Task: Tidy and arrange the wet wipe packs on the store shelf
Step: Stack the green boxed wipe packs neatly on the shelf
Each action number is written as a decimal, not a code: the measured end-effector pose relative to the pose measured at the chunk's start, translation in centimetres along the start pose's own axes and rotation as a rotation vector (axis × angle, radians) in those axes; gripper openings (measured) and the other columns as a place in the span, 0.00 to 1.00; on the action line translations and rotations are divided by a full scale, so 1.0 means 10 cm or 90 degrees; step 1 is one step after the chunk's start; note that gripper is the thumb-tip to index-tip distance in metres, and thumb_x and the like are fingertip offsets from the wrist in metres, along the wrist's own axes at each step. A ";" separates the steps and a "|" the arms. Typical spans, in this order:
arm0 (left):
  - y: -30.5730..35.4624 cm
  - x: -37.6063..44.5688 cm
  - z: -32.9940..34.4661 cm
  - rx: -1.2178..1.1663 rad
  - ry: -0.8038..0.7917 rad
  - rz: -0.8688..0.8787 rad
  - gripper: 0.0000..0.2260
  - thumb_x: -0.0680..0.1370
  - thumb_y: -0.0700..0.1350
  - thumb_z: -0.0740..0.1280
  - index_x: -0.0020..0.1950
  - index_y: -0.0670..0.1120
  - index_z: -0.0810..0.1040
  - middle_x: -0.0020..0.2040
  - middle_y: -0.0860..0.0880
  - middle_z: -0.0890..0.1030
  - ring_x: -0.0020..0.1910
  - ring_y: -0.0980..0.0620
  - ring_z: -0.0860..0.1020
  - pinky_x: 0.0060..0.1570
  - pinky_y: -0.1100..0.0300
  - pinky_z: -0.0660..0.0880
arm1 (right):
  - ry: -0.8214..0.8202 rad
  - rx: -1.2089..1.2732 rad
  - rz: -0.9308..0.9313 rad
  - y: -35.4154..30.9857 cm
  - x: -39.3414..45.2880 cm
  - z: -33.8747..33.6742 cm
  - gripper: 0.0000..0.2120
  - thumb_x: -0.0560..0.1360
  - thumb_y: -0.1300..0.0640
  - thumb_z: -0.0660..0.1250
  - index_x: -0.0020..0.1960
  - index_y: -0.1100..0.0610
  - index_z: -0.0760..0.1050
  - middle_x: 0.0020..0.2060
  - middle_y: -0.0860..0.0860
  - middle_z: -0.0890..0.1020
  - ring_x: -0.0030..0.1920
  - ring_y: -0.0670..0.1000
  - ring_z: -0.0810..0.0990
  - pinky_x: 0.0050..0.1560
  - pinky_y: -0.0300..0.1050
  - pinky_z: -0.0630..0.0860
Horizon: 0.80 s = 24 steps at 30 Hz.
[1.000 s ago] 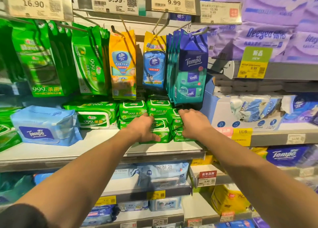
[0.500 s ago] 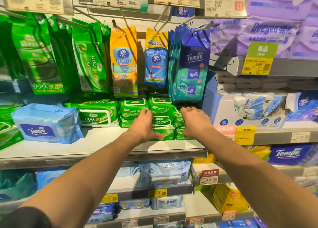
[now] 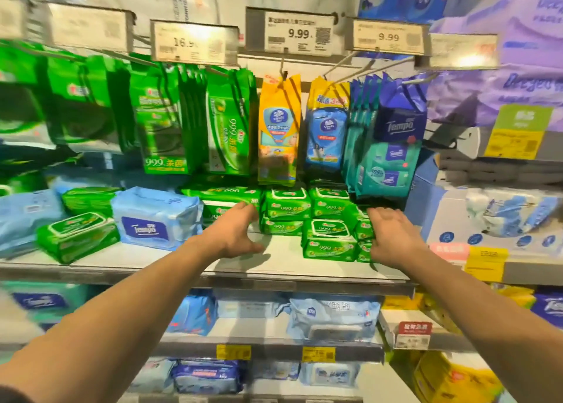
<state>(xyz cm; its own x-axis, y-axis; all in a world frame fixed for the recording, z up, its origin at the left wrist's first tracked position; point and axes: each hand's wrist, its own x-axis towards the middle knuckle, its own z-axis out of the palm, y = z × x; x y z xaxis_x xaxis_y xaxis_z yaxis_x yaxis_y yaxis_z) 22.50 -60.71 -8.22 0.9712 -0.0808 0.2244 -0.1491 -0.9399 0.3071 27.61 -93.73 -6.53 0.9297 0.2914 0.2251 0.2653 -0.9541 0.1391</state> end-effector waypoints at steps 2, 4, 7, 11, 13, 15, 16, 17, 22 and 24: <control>-0.25 -0.16 -0.23 0.013 0.012 0.005 0.31 0.65 0.55 0.79 0.61 0.44 0.72 0.56 0.47 0.71 0.53 0.46 0.73 0.51 0.57 0.71 | -0.021 -0.030 0.032 -0.10 -0.04 -0.04 0.39 0.69 0.49 0.69 0.76 0.56 0.57 0.72 0.55 0.66 0.73 0.57 0.62 0.74 0.51 0.55; -0.53 -0.34 -0.48 0.017 0.033 0.006 0.31 0.66 0.55 0.79 0.62 0.44 0.71 0.55 0.47 0.70 0.52 0.47 0.72 0.51 0.57 0.70 | -0.028 -0.061 0.062 -0.30 -0.07 -0.10 0.43 0.69 0.43 0.68 0.76 0.58 0.53 0.72 0.56 0.64 0.73 0.58 0.60 0.75 0.54 0.56; -0.85 -0.58 -0.79 -0.013 0.065 0.030 0.27 0.66 0.53 0.78 0.58 0.44 0.72 0.53 0.47 0.70 0.51 0.46 0.72 0.50 0.55 0.69 | -0.072 -0.085 0.072 -0.87 -0.11 -0.19 0.50 0.70 0.38 0.66 0.78 0.59 0.44 0.78 0.57 0.54 0.77 0.57 0.53 0.76 0.56 0.54; -1.17 -0.77 -1.08 -0.009 0.099 0.064 0.26 0.67 0.52 0.78 0.59 0.43 0.73 0.55 0.43 0.72 0.56 0.43 0.72 0.54 0.52 0.70 | -0.074 0.013 -0.014 -1.84 -0.04 -0.43 0.51 0.72 0.36 0.67 0.80 0.58 0.43 0.79 0.55 0.51 0.78 0.54 0.53 0.76 0.55 0.53; -1.40 -0.86 -1.20 0.040 0.078 0.034 0.29 0.66 0.53 0.78 0.62 0.44 0.72 0.58 0.43 0.72 0.58 0.43 0.71 0.57 0.49 0.70 | -0.047 0.044 -0.077 -2.33 0.05 -0.60 0.50 0.72 0.35 0.67 0.80 0.58 0.44 0.79 0.55 0.50 0.78 0.55 0.52 0.76 0.53 0.53; -1.65 -0.98 -1.30 0.068 0.084 -0.032 0.32 0.65 0.56 0.79 0.62 0.44 0.71 0.58 0.44 0.71 0.59 0.42 0.70 0.57 0.49 0.71 | -0.015 0.077 -0.144 -2.79 0.15 -0.74 0.50 0.72 0.35 0.67 0.80 0.58 0.46 0.79 0.56 0.50 0.79 0.55 0.51 0.77 0.52 0.53; -1.78 -1.06 -1.33 0.072 0.091 -0.077 0.34 0.63 0.58 0.79 0.62 0.44 0.70 0.59 0.43 0.71 0.60 0.42 0.70 0.58 0.49 0.71 | 0.003 0.089 -0.183 -3.00 0.18 -0.79 0.50 0.72 0.35 0.68 0.80 0.58 0.47 0.79 0.57 0.51 0.78 0.55 0.52 0.76 0.51 0.53; -1.91 -1.15 -1.35 0.081 0.091 -0.126 0.37 0.62 0.60 0.79 0.63 0.44 0.69 0.60 0.43 0.70 0.61 0.41 0.69 0.60 0.49 0.70 | 0.022 0.100 -0.221 -3.20 0.19 -0.82 0.49 0.72 0.36 0.68 0.80 0.59 0.49 0.79 0.57 0.54 0.78 0.55 0.53 0.76 0.49 0.53; -2.54 -1.56 -1.47 0.108 0.028 -0.308 0.47 0.59 0.67 0.78 0.67 0.43 0.65 0.66 0.41 0.68 0.66 0.39 0.66 0.65 0.45 0.68 | 0.068 0.131 -0.349 -4.06 0.16 -0.86 0.43 0.71 0.39 0.70 0.77 0.59 0.57 0.74 0.58 0.63 0.74 0.57 0.61 0.73 0.48 0.58; -2.70 -1.59 -1.51 0.129 0.027 -0.315 0.51 0.57 0.72 0.75 0.69 0.43 0.64 0.68 0.42 0.68 0.67 0.39 0.65 0.65 0.43 0.67 | 0.064 0.115 -0.373 -4.33 0.27 -0.91 0.45 0.71 0.40 0.70 0.78 0.59 0.54 0.75 0.58 0.62 0.75 0.57 0.60 0.73 0.49 0.57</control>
<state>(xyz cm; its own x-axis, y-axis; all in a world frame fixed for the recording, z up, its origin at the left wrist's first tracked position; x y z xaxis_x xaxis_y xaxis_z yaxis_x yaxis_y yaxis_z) 8.23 -29.04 -6.12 0.9073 0.3976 0.1368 0.3676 -0.9080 0.2012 16.26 -51.00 -3.20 0.5896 0.7673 0.2522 0.7720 -0.6271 0.1032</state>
